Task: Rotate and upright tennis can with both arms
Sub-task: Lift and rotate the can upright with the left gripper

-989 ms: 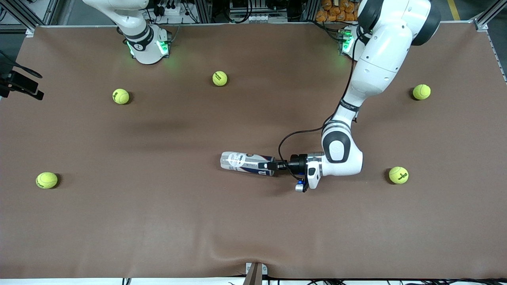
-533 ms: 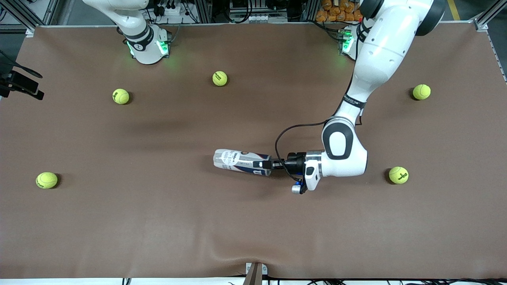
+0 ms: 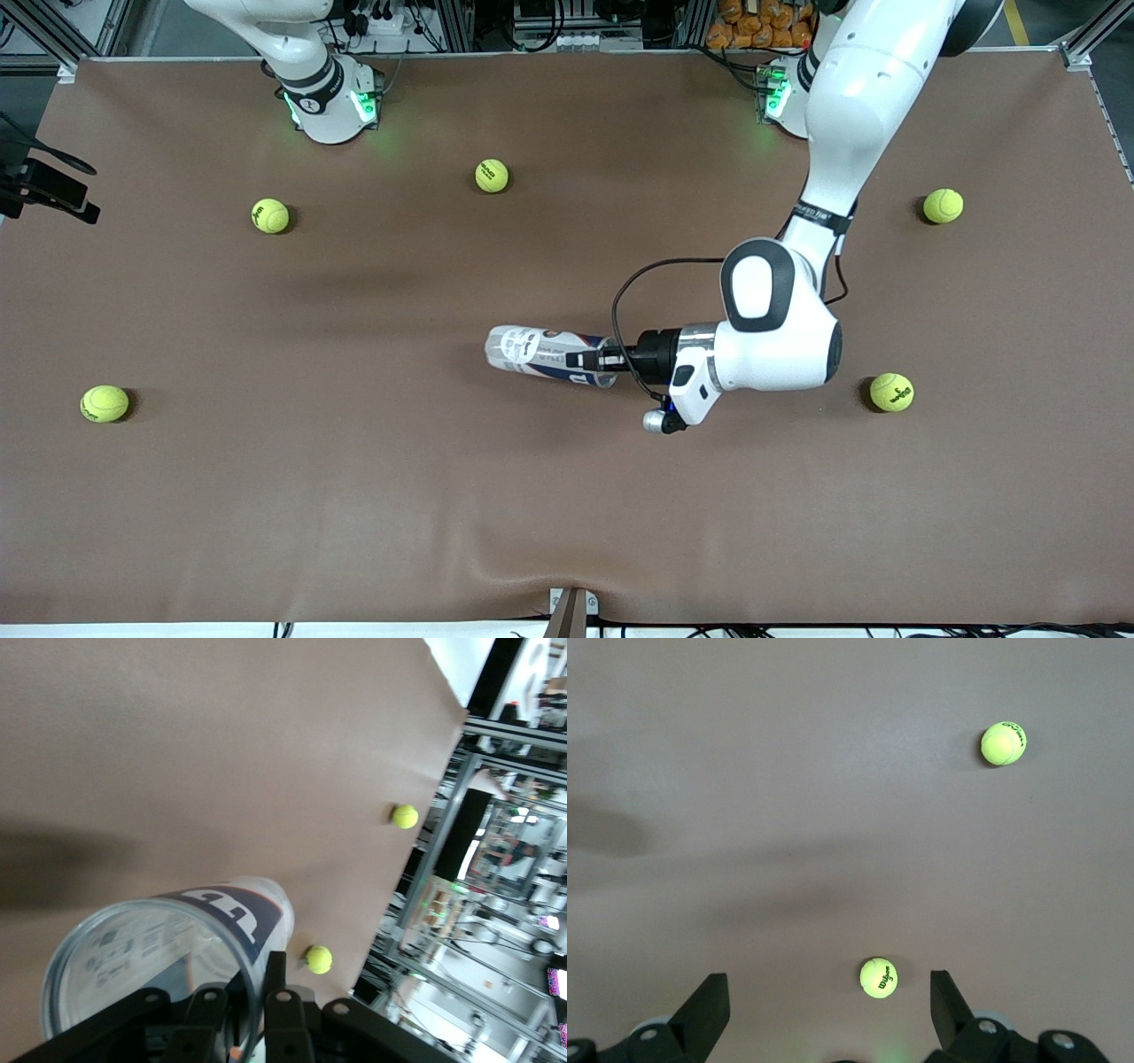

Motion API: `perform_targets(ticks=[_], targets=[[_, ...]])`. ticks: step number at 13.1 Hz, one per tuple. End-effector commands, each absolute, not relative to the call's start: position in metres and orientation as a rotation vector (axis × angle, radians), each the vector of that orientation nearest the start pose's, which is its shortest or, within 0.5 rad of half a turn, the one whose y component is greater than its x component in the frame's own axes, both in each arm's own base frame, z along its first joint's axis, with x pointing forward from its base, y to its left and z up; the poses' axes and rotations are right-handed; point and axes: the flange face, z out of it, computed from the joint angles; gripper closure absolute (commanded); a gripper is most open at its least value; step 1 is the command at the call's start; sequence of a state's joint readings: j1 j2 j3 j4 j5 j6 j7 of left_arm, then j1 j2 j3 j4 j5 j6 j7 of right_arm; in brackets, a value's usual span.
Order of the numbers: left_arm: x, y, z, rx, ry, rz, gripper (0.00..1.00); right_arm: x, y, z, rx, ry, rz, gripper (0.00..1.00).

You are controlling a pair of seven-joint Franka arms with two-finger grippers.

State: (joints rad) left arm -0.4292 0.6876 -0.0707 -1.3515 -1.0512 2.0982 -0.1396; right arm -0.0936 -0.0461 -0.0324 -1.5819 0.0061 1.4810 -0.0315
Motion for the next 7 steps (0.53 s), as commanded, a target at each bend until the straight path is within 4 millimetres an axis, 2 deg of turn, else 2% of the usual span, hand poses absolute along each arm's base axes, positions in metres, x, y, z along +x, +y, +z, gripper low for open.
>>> perform_targets(ticks=[1,3,7], targets=[[0.633,-0.389,0.387,2.317,0.196,-0.248,1.00,0.528,-0.069,0.640,-3.116,0.142,0.084,0.00],[0.620,-0.402,0.400,2.419,0.121,-0.210,1.00,0.528,-0.070,0.640,-3.116,0.146,0.084,0.00],[0.592,-0.434,0.412,2.646,-0.009,-0.114,1.00,0.529,-0.069,0.641,-3.119,0.142,0.074,0.00]])
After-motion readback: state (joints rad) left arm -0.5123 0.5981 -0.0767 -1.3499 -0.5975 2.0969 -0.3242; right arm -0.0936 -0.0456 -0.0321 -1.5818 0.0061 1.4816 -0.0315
